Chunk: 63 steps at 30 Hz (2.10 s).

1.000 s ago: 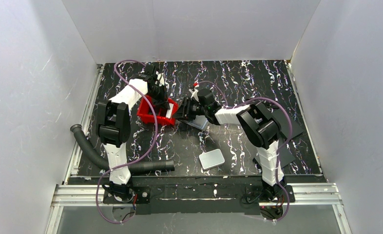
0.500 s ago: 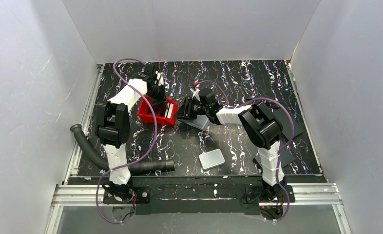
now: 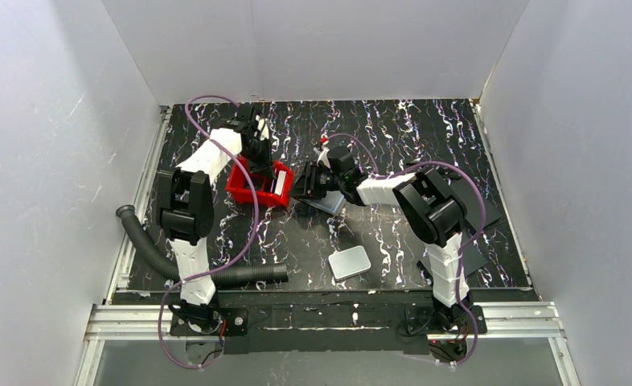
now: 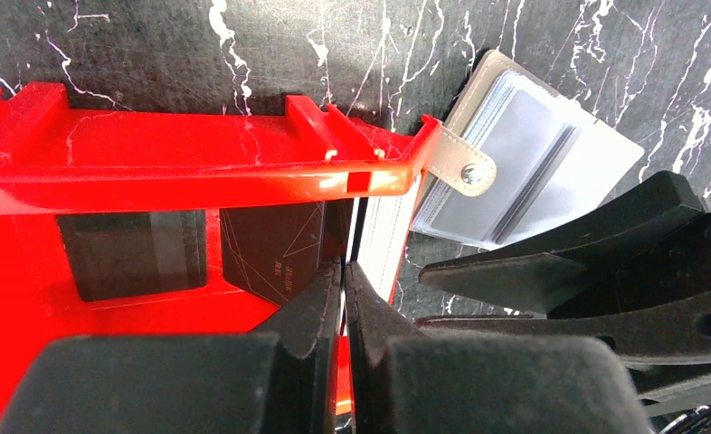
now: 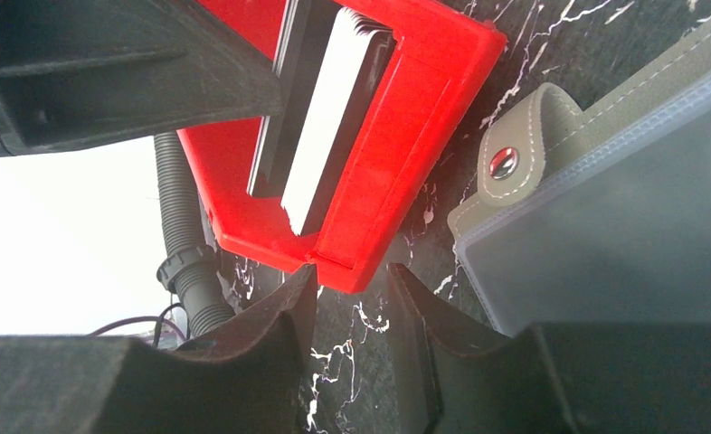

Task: Put the credit cards into the card holder
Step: Pick up the credit card from the storage box.

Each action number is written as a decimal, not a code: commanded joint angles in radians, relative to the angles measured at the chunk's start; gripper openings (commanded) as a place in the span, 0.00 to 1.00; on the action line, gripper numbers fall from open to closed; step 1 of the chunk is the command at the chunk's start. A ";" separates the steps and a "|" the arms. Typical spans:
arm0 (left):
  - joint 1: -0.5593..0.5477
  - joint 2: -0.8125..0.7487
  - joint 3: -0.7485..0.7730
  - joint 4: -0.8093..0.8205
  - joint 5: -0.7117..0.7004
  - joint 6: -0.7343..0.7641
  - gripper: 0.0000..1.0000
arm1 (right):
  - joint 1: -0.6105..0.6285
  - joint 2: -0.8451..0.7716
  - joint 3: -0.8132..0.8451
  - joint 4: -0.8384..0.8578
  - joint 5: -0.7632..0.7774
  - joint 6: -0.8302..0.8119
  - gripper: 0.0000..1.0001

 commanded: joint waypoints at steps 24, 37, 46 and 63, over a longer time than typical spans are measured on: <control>-0.064 -0.058 0.067 -0.074 -0.069 0.026 0.00 | -0.025 -0.027 0.072 0.028 0.035 0.056 0.55; -0.036 -0.093 -0.012 0.004 0.003 0.030 0.00 | -0.040 0.094 0.246 -0.063 0.061 0.076 0.72; -0.003 -0.121 -0.063 0.052 0.088 0.027 0.00 | -0.041 0.146 0.291 -0.069 0.037 0.061 0.77; 0.005 -0.117 -0.078 0.065 0.143 0.032 0.00 | -0.042 0.191 0.300 0.011 0.015 0.140 0.80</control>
